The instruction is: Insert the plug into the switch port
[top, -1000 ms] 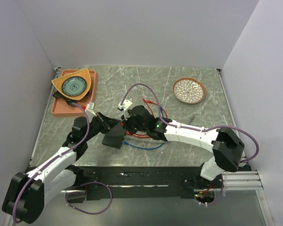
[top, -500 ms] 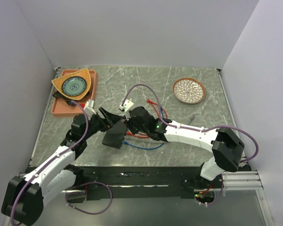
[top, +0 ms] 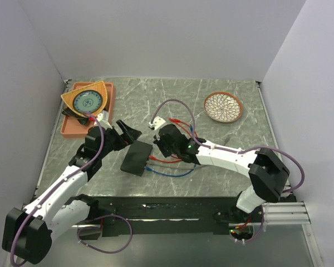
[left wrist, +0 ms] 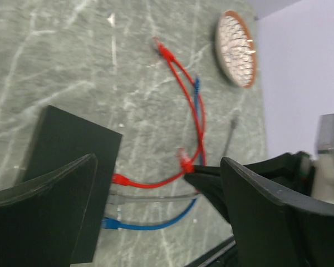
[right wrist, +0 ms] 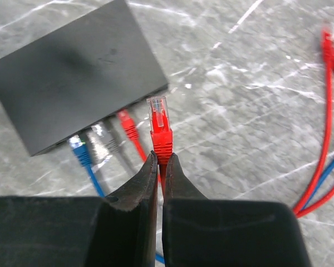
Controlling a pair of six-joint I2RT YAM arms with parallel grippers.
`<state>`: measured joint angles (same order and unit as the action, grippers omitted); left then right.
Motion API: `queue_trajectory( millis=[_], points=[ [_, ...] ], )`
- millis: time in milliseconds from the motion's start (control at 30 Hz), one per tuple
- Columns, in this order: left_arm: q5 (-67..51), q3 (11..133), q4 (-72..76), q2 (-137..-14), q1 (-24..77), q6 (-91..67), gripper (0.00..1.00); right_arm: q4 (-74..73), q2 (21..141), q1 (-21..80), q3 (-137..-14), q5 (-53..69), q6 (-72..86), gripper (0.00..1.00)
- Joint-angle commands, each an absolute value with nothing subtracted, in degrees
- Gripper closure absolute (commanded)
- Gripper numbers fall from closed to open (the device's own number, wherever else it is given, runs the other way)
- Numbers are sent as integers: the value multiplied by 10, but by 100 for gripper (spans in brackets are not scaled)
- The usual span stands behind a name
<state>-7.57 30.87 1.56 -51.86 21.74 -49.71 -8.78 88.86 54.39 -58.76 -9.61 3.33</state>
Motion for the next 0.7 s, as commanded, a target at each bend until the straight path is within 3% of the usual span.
queue_trajectory(
  millis=[0, 333, 600, 667],
  points=[
    [-45, 341, -25, -549, 218, -455, 1, -100, 895, 526, -587, -99, 22, 100],
    [-111, 359, -12, -656, 200, -439, 3, -122, 943, 520, -593, -103, 5, 100],
    [-124, 354, -12, -693, 144, -402, 14, -132, 965, 519, -616, -98, -16, 100],
    [-117, 354, -18, -695, 137, -389, 21, -129, 971, 519, -621, -96, -18, 100]
  ],
)
